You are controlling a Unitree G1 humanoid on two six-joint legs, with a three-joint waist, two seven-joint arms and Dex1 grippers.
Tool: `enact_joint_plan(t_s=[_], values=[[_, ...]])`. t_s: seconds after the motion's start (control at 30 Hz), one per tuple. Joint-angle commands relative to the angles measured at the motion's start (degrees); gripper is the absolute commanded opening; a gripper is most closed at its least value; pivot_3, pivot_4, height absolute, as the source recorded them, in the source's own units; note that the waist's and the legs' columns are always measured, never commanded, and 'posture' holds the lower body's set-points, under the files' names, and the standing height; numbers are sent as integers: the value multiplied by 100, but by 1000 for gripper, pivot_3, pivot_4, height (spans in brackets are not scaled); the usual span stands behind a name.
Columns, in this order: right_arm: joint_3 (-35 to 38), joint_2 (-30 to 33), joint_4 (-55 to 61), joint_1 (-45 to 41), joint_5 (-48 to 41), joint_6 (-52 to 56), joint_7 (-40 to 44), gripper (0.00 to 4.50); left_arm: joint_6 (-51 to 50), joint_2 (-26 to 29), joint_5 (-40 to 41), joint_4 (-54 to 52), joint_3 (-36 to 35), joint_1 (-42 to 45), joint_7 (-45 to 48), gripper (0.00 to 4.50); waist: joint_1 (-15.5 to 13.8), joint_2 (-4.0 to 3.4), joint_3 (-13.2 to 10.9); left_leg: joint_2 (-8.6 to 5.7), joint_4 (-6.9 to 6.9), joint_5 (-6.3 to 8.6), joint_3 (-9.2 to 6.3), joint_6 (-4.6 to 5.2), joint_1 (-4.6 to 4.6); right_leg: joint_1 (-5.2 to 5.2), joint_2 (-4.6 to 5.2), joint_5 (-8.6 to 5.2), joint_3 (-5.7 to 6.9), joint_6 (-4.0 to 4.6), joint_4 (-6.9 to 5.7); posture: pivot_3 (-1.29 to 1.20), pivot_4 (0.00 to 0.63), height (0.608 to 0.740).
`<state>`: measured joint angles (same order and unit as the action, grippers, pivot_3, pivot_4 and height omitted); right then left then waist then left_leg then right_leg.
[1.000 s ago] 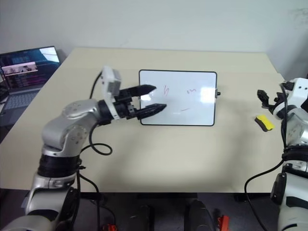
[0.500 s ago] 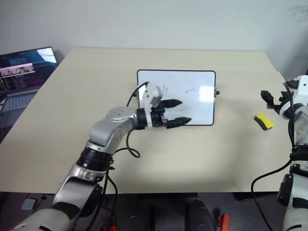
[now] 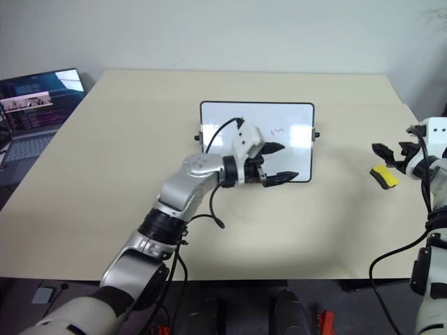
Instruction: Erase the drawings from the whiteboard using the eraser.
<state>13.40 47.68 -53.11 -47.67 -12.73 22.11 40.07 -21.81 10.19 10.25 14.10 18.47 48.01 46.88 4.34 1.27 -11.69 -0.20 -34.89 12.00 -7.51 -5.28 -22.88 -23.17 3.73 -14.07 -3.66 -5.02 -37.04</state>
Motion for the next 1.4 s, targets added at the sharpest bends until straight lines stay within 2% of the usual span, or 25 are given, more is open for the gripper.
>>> enact_joint_plan(t_s=[0.03,0.33,0.97,1.07,1.33,1.4], values=[[8,117,-287,-306,54,-170,227,4500,-34,-91,-28,-138,-50,-2,-35,4461,10,-2,-1,0,0,0,2,0,0,-1,0,0,-2,0,0,0,150,740],[-104,93,-887,-368,220,-363,472,4500,-304,-10,42,-568,-74,-158,104,4461,27,-3,-1,0,0,0,2,0,0,-1,0,1,-2,-2,-1,0,150,740],[-82,-58,-1313,-329,422,-523,314,4500,-471,165,2,-795,-117,-231,124,4461,34,-4,0,0,-3,0,6,-1,2,-1,0,4,-8,-4,-3,0,150,740],[-84,-82,-1332,-329,446,-540,300,3923,-484,183,7,-819,-120,-242,122,4500,37,-4,0,0,-4,0,8,-1,3,-1,0,4,-9,-5,-4,0,150,740],[-55,-120,-1358,-308,448,-559,170,1129,-516,214,-6,-877,-107,-282,96,4500,39,-5,1,0,-5,0,8,-1,3,-1,0,4,-10,-5,-4,0,150,740],[-28,-130,-1356,-300,427,-559,145,972,-519,219,-12,-893,-99,-289,93,4500,39,-5,1,0,-6,0,8,-1,3,-1,0,5,-11,-6,-5,0,150,740]])
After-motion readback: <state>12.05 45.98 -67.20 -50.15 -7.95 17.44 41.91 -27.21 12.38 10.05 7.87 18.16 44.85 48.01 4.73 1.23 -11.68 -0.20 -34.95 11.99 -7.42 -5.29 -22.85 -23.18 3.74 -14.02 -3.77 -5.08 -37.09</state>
